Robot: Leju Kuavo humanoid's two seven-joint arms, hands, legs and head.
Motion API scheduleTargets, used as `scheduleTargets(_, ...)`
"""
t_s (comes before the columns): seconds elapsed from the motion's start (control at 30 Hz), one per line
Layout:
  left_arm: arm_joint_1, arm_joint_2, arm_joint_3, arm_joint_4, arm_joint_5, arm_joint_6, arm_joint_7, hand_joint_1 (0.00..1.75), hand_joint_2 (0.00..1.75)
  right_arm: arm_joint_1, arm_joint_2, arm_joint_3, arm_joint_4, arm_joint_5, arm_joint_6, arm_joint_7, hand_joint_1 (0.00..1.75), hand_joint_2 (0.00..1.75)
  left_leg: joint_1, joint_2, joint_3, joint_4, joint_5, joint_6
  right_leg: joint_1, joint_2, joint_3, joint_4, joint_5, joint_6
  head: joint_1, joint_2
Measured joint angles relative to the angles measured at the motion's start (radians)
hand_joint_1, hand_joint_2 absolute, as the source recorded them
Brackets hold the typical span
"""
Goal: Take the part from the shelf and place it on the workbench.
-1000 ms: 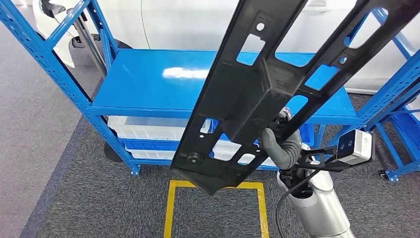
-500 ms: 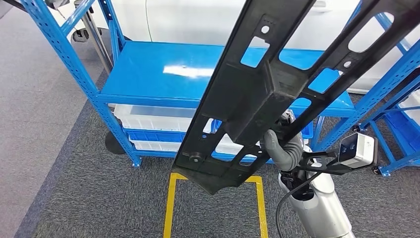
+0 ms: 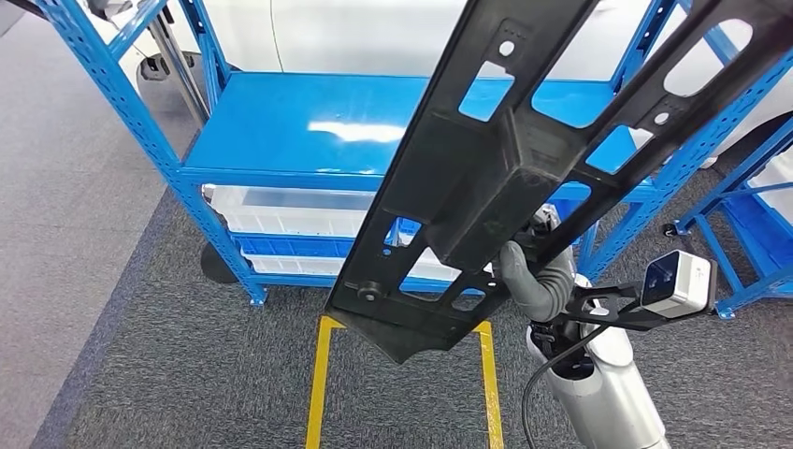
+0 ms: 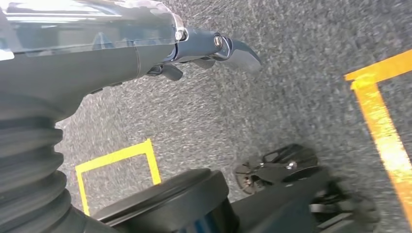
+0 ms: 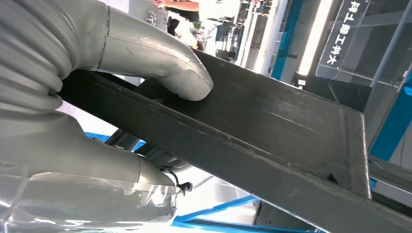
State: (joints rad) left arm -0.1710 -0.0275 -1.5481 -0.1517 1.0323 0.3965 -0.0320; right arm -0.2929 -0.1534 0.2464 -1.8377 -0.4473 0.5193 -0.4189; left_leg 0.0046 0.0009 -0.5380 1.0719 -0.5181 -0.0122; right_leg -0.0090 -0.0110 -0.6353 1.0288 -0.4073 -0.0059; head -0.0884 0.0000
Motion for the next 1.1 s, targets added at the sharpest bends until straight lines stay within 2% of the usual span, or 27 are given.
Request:
scheduleTargets(0.03,0.002,0.000,0.000,0.000,0.000,0.001,0.000,0.00,1.75,-0.002,0.000,0.000,0.000,-0.001,0.000,0.002,1.75,1.75,-0.002,0.000,0.019,-0.040,0.008,0.006,0.001,0.000,-0.004,0.001,0.005,0.006,0.000,0.000)
scheduleTargets(0.07,0.003,0.000,0.000,0.000,0.000,0.001,-0.001,0.00,1.75,-0.004,0.001,0.000,0.000,-0.001,-0.001,0.005,1.75,1.75,-0.004,-0.001,0.023,-0.057,0.009,0.012,0.001,-0.001,-0.007,0.000,0.011,0.012,0.000,0.000)
scheduleTargets(0.13,0.008,0.000,0.000,0.000,0.002,0.002,-0.003,0.00,1.75,-0.007,0.002,0.000,0.000,-0.002,-0.001,0.010,1.75,1.75,-0.005,-0.002,0.015,-0.060,0.022,0.024,0.001,-0.001,-0.011,-0.004,0.023,0.025,0.000,0.000)
scheduleTargets(0.17,0.008,-0.001,0.000,0.000,0.002,0.002,-0.005,0.00,1.75,-0.009,0.003,0.000,0.000,-0.002,-0.001,0.011,1.75,1.75,-0.004,-0.001,0.013,-0.063,0.031,0.030,0.000,0.000,-0.014,-0.001,0.020,0.030,0.000,0.000)
scheduleTargets(0.2,0.007,-0.001,0.000,0.000,0.002,0.002,-0.005,0.00,1.75,-0.011,0.003,0.000,0.000,-0.003,-0.001,0.012,1.75,1.75,-0.002,0.000,0.008,-0.067,0.041,0.036,-0.001,0.002,-0.023,0.017,0.001,0.035,0.000,0.000)
scheduleTargets(0.23,0.005,-0.002,0.000,0.000,0.001,0.003,-0.006,0.00,1.75,-0.014,0.003,0.000,0.000,-0.003,-0.001,0.013,1.75,1.75,0.000,0.001,0.001,-0.069,0.050,0.040,-0.002,0.004,-0.039,0.056,-0.032,0.039,0.000,0.000)
scheduleTargets(0.3,0.003,-0.002,0.000,0.000,0.002,0.004,-0.006,0.00,1.75,-0.016,0.004,0.001,0.000,-0.002,0.000,0.015,1.75,1.75,-0.001,0.003,-0.018,-0.068,0.065,0.046,-0.005,0.005,-0.083,0.184,-0.119,0.045,0.000,0.000)
scheduleTargets(0.33,0.003,-0.002,0.000,0.000,0.003,0.004,-0.006,0.00,1.75,-0.016,0.005,0.001,0.000,-0.002,0.001,0.017,1.75,1.75,-0.001,0.003,-0.029,-0.067,0.072,0.046,-0.006,0.005,-0.098,0.241,-0.148,0.047,0.000,0.000)
scheduleTargets(0.37,0.002,-0.002,0.000,0.000,0.005,0.005,-0.006,0.00,1.75,-0.016,0.006,0.001,0.000,-0.002,0.001,0.019,1.75,1.75,-0.002,0.003,-0.039,-0.065,0.079,0.046,-0.006,0.005,-0.098,0.269,-0.159,0.048,0.000,0.000)
scheduleTargets(0.4,0.001,-0.002,0.000,0.000,0.006,0.005,-0.006,0.00,1.75,-0.017,0.006,0.002,0.000,-0.002,0.002,0.020,1.75,1.75,-0.002,0.002,-0.048,-0.063,0.084,0.045,-0.006,0.005,-0.078,0.257,-0.151,0.047,0.000,0.000)
scheduleTargets(0.43,0.000,-0.002,0.000,0.000,0.008,0.005,-0.007,0.00,1.75,-0.019,0.006,0.002,0.000,-0.002,0.002,0.021,1.75,1.75,-0.002,0.002,-0.055,-0.060,0.088,0.043,-0.005,0.005,-0.037,0.204,-0.129,0.044,0.000,0.000)
scheduleTargets(0.5,-0.002,-0.002,0.000,0.000,0.010,0.006,-0.008,0.00,1.75,-0.025,0.006,0.002,0.000,-0.002,0.003,0.023,1.75,1.75,-0.004,0.001,-0.065,-0.055,0.096,0.036,-0.001,0.006,0.055,0.061,-0.092,0.034,0.000,0.000)
scheduleTargets(0.53,-0.003,-0.002,0.000,0.000,0.012,0.007,-0.009,0.00,1.75,-0.028,0.007,0.002,-0.002,-0.002,0.003,0.023,1.75,1.75,-0.004,0.001,-0.068,-0.054,0.099,0.032,0.002,0.006,0.082,0.013,-0.081,0.028,0.000,0.000)
scheduleTargets(0.57,-0.004,-0.002,0.000,0.000,0.013,0.007,-0.009,0.00,1.75,-0.030,0.008,0.002,-0.003,-0.002,0.003,0.023,1.75,1.75,-0.005,0.002,-0.071,-0.054,0.104,0.026,0.005,0.007,0.092,-0.009,-0.078,0.022,0.000,0.000)
scheduleTargets(0.6,-0.004,-0.002,0.000,0.000,0.014,0.008,-0.009,0.00,1.75,-0.030,0.008,0.002,-0.004,-0.003,0.003,0.023,1.75,1.75,-0.005,0.002,-0.072,-0.055,0.108,0.020,0.008,0.007,0.089,-0.009,-0.073,0.016,0.000,0.000)
scheduleTargets(0.67,-0.004,-0.002,0.000,0.000,0.016,0.009,-0.010,0.00,1.75,-0.032,0.010,0.002,-0.006,-0.003,0.004,0.023,1.75,1.75,-0.005,0.001,-0.077,-0.054,0.112,0.010,0.005,0.006,0.083,-0.016,-0.060,0.003,0.000,0.000)
scheduleTargets(0.7,-0.004,-0.002,0.000,0.000,0.016,0.010,-0.011,0.00,1.75,-0.033,0.012,0.002,-0.006,-0.003,0.005,0.023,1.75,1.75,-0.005,0.000,-0.084,-0.042,0.099,0.005,0.003,0.004,0.079,-0.020,-0.052,-0.003,0.000,0.000)
scheduleTargets(0.73,-0.004,-0.002,0.000,0.000,0.017,0.012,-0.013,0.00,1.75,-0.035,0.014,0.002,-0.006,-0.003,0.005,0.023,1.75,1.75,-0.005,-0.001,-0.097,-0.011,0.073,0.000,0.000,0.003,0.073,-0.024,-0.044,-0.010,0.000,0.000)
scheduleTargets(0.83,-0.007,-0.001,0.000,0.000,0.018,0.014,-0.017,0.00,1.75,-0.036,0.019,0.002,-0.006,-0.003,0.002,0.027,1.75,1.75,-0.001,-0.001,-0.159,0.174,-0.046,-0.011,0.000,0.000,0.047,-0.024,-0.023,-0.017,0.000,0.000)
scheduleTargets(0.87,-0.008,-0.001,0.000,0.000,0.018,0.014,-0.018,0.00,1.75,-0.036,0.019,0.002,-0.006,-0.003,0.002,0.029,1.75,1.75,0.000,-0.001,-0.167,0.216,-0.065,-0.013,0.001,-0.001,0.038,-0.023,-0.017,-0.017,0.000,0.000)
scheduleTargets(0.9,-0.007,-0.001,0.000,0.000,0.018,0.014,-0.018,0.00,1.75,-0.035,0.020,0.002,-0.006,-0.003,0.001,0.030,1.75,1.75,0.000,-0.001,-0.153,0.218,-0.065,-0.013,0.001,-0.001,0.029,-0.021,-0.011,-0.016,0.000,0.000)
scheduleTargets(0.93,-0.006,-0.001,0.000,0.000,0.017,0.014,-0.018,0.00,1.75,-0.035,0.021,0.002,-0.006,-0.003,0.001,0.031,1.75,1.75,0.000,-0.001,-0.120,0.178,-0.047,-0.011,0.001,0.000,0.022,-0.019,-0.005,-0.014,0.000,0.000)
scheduleTargets(1.0,-0.002,-0.001,0.000,0.000,0.017,0.014,-0.016,0.00,1.75,-0.034,0.022,0.002,-0.007,-0.003,0.001,0.031,1.75,1.75,-0.001,-0.001,-0.024,0.032,-0.003,-0.003,0.003,0.002,0.010,-0.014,0.004,-0.008,0.000,0.000)
scheduleTargets(1.03,-0.001,-0.001,0.000,0.000,0.017,0.014,-0.016,0.00,1.75,-0.034,0.022,0.002,-0.008,-0.003,0.001,0.031,1.75,1.75,-0.003,-0.001,0.008,-0.026,0.012,0.002,0.004,0.002,0.006,-0.012,0.007,-0.004,0.000,0.000)
scheduleTargets(1.07,-0.001,-0.001,0.000,0.000,0.017,0.013,-0.015,0.00,1.75,-0.034,0.022,0.002,-0.008,-0.004,0.001,0.031,1.75,1.75,-0.005,-0.002,0.024,-0.060,0.018,0.007,0.004,0.002,0.002,-0.010,0.012,0.002,0.000,0.000)
scheduleTargets(1.1,0.000,0.000,0.000,0.000,0.017,0.013,-0.015,0.00,1.75,-0.033,0.022,0.002,-0.008,-0.004,0.001,0.031,1.75,1.75,-0.007,-0.002,0.025,-0.069,0.019,0.012,0.005,0.001,0.000,-0.010,0.016,0.007,0.000,0.000)
